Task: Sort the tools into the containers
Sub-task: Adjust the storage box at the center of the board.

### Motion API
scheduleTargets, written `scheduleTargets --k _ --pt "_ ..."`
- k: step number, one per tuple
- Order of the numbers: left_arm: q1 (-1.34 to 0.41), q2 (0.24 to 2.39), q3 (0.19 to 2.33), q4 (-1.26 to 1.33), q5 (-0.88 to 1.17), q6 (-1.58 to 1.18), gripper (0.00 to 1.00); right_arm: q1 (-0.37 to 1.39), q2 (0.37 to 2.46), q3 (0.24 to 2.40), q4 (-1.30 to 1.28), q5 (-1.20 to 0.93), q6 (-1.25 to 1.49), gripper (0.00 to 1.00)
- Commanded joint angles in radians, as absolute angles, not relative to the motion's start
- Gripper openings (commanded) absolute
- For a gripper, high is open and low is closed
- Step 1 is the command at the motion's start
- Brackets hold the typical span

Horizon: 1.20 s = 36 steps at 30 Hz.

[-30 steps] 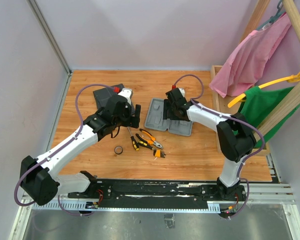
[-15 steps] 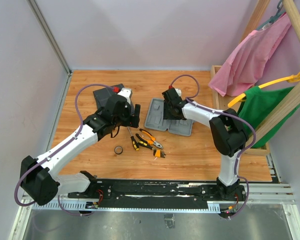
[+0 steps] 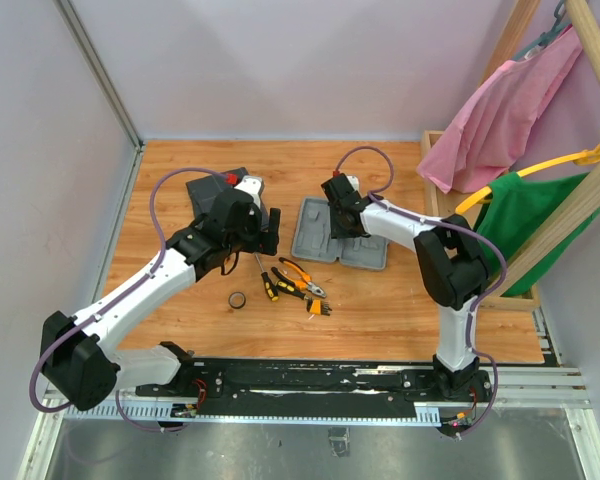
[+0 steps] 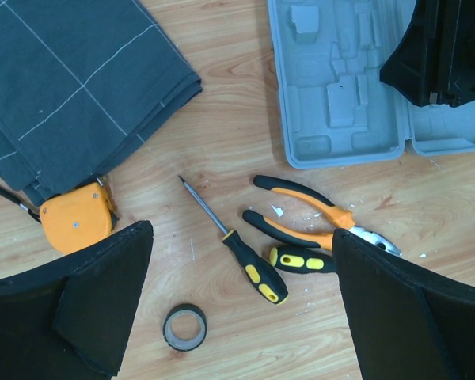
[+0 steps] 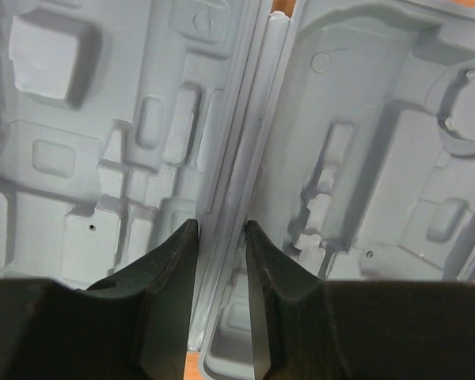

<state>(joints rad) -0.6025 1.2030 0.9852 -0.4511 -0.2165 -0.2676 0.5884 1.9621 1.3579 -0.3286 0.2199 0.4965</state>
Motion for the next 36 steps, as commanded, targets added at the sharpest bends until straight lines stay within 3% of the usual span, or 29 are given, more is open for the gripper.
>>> scheduleTargets --k 1,13,24,36 --pt "-0.587 1.215 0.982 -0.441 -0.202 -0.273 0.99 0.590 2.005 1.410 -0.358 0.248 0.407 0.28" --pt "-0.577 1.218 0.982 -0.442 -0.200 -0.275 0.99 0.555 2.008 1.446 -0.331 0.150 0.268 0.25" --pt "-0.568 1.206 0.980 -0.443 -0.225 -0.278 0.99 0.545 1.827 1.450 -0.323 0.113 0.207 0.51" --pt "-0.553 1.150 0.960 -0.422 -0.314 -0.340 0.99 0.544 1.444 1.150 -0.266 0.081 0.205 0.68"
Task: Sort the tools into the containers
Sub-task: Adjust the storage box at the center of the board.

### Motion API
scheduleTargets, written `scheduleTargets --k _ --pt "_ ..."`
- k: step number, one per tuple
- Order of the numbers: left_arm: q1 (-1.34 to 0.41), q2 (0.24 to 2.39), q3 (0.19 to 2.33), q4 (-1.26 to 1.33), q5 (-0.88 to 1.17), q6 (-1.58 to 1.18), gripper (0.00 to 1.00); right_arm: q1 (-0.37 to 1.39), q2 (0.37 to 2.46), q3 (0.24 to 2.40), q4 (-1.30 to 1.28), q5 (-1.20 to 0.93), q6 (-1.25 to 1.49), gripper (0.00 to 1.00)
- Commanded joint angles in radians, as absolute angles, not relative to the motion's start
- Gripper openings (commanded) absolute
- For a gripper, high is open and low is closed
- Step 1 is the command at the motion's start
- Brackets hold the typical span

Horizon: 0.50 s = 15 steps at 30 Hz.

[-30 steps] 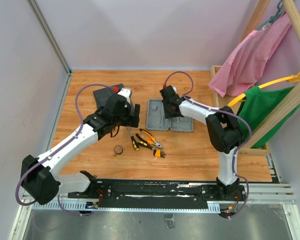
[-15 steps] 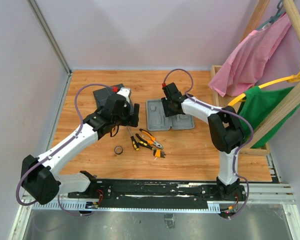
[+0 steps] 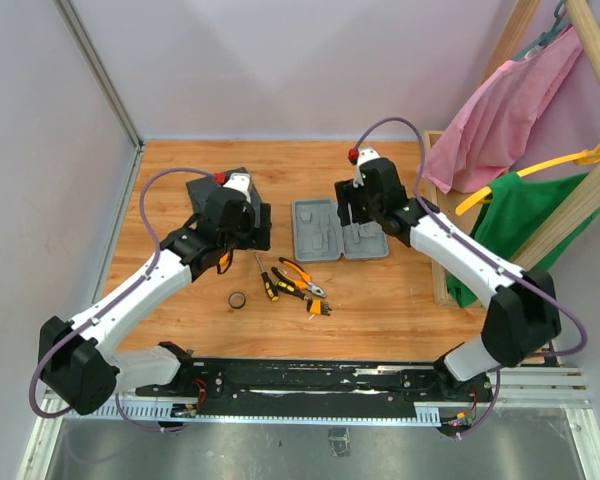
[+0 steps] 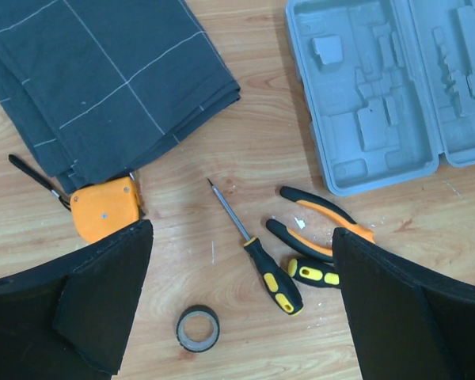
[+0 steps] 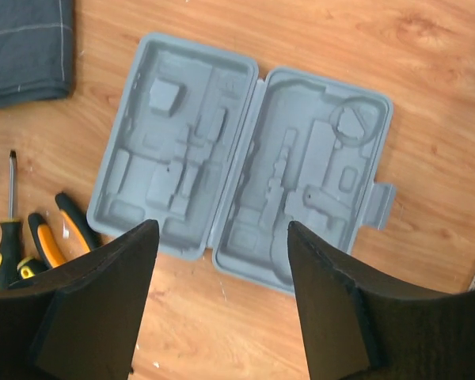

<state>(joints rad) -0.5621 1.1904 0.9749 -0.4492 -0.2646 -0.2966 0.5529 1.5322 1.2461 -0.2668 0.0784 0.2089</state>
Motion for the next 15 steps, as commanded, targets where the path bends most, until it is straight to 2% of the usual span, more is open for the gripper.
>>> scheduleTargets --k 1,7,15 --pt "-0.553 1.147 0.960 -0.421 -0.319 -0.355 0.99 0.544 1.411 1.118 -0.261 0.078 0.207 0.69" --pt "-0.554 1.129 0.877 -0.373 -0.319 -0.506 0.99 0.544 1.216 0.929 -0.259 0.092 0.248 0.78" --pt "-0.554 1.155 0.757 -0.298 -0.297 -0.659 0.99 0.544 1.017 0.755 -0.287 0.111 0.336 0.83"
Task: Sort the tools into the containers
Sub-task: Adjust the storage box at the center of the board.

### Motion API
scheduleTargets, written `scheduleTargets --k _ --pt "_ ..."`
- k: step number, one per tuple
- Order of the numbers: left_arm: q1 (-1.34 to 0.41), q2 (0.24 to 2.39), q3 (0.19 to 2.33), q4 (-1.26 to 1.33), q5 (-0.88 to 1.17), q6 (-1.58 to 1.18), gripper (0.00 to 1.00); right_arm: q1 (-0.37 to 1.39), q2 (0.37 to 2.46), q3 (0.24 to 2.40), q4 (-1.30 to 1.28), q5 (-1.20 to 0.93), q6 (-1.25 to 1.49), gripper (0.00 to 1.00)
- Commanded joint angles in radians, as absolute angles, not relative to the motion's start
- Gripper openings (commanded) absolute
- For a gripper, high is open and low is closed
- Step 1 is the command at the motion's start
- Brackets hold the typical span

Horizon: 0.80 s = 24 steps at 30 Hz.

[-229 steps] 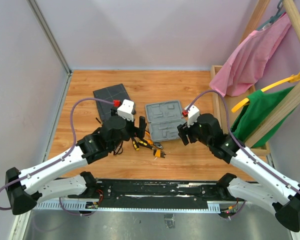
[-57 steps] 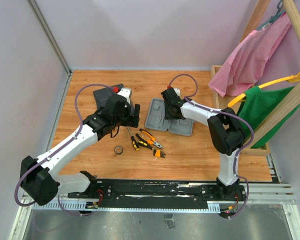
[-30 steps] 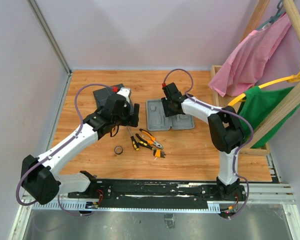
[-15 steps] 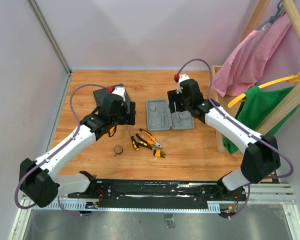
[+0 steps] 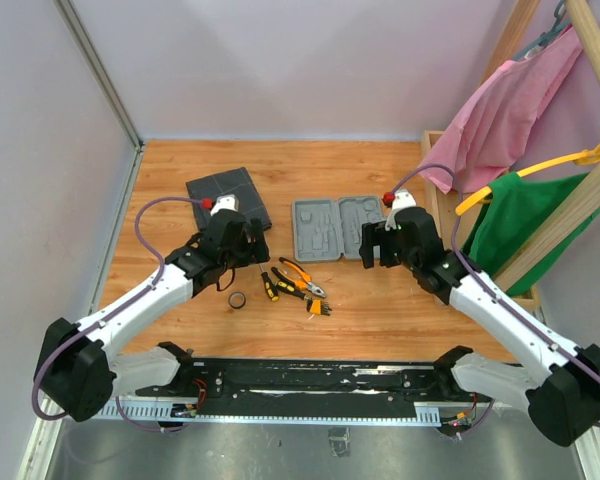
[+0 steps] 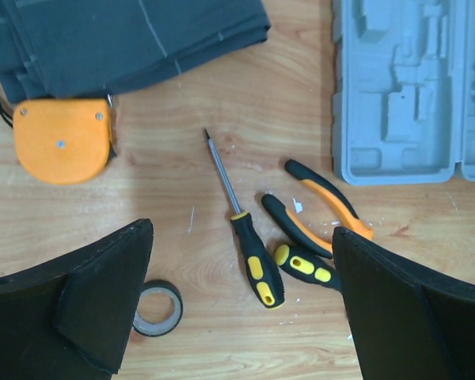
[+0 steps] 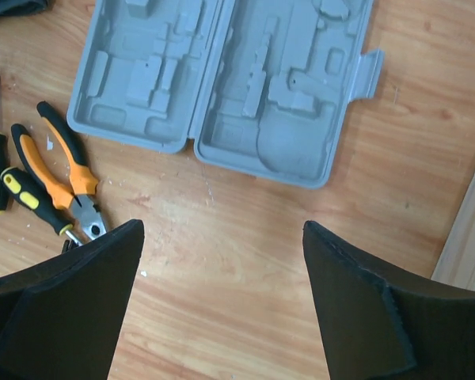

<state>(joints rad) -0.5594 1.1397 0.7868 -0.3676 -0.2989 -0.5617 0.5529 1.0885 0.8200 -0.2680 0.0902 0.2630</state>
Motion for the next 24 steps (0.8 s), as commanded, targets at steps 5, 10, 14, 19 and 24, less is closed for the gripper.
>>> scheduleTargets --k 5,10,14,19,24 --pt "-0.554 1.196 0.721 -0.276 -0.311 -0.724 0.96 0.544 0.919 0.640 -0.283 0.098 0.426 0.83" --pt "-0.554 1.244 0.703 -0.237 -0.295 -0.769 0.90 0.544 0.858 0.554 -0.282 0.091 0.480 0.84" --pt "-0.554 1.289 0.706 -0.219 -0.291 -0.778 0.89 0.544 0.826 0.513 -0.286 0.090 0.512 0.84" --pt "-0.555 1.348 0.707 -0.185 -0.260 -0.776 0.78 0.545 0.809 0.484 -0.295 0.087 0.529 0.84" --pt "-0.560 1.400 0.719 -0.175 -0.255 -0.774 0.70 0.545 0.801 0.464 -0.307 0.089 0.545 0.84"
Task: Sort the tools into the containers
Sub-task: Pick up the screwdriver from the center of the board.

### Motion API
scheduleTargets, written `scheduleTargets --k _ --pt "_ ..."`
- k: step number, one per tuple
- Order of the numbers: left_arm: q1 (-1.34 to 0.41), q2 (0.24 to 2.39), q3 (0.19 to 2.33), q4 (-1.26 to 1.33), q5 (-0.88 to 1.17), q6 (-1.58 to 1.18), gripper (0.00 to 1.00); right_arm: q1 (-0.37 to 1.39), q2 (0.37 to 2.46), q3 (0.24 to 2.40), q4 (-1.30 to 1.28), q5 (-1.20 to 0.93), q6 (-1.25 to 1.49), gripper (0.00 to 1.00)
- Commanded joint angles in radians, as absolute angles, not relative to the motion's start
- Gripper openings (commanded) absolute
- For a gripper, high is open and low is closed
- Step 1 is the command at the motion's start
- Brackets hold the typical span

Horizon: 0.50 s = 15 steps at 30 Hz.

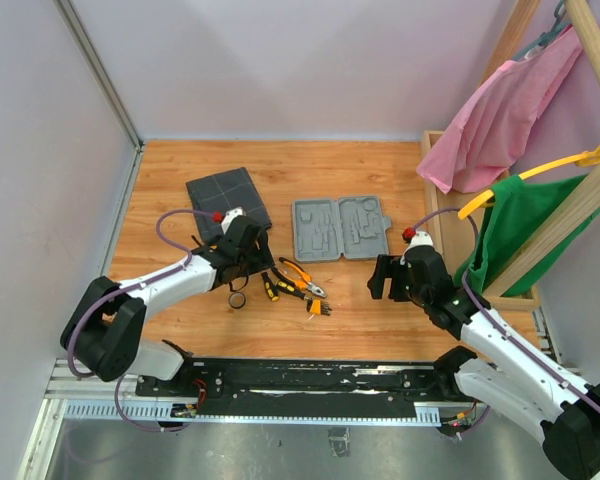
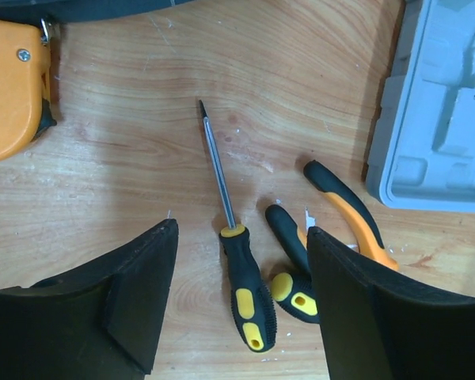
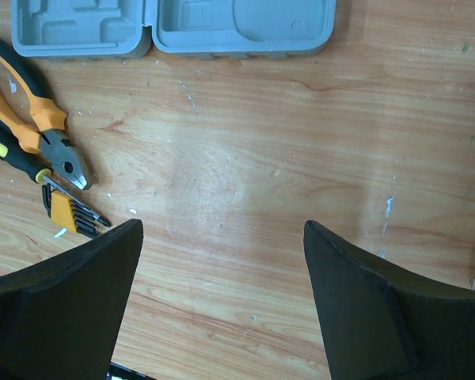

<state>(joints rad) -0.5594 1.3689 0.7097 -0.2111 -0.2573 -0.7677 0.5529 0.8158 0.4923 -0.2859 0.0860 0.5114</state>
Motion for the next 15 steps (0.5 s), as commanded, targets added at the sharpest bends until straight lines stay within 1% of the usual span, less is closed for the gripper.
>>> scheduleTargets --k 1,5,8,12,15 --pt "-0.563 1.411 0.725 -0.180 -0.261 -0.772 0.68 0.544 0.800 0.460 -0.308 0.089 0.549 0.84" --pt "-0.574 1.452 0.743 -0.198 -0.279 -0.766 0.65 0.545 0.801 0.448 -0.305 0.087 0.566 0.84" --pt "-0.583 1.475 0.750 -0.200 -0.288 -0.758 0.60 0.545 0.806 0.446 -0.305 0.084 0.571 0.84" --pt "-0.594 1.503 0.760 -0.202 -0.293 -0.748 0.58 0.545 0.811 0.446 -0.303 0.084 0.574 0.84" --pt "-0.601 1.518 0.762 -0.201 -0.295 -0.741 0.53 0.544 0.815 0.446 -0.304 0.083 0.577 0.84"
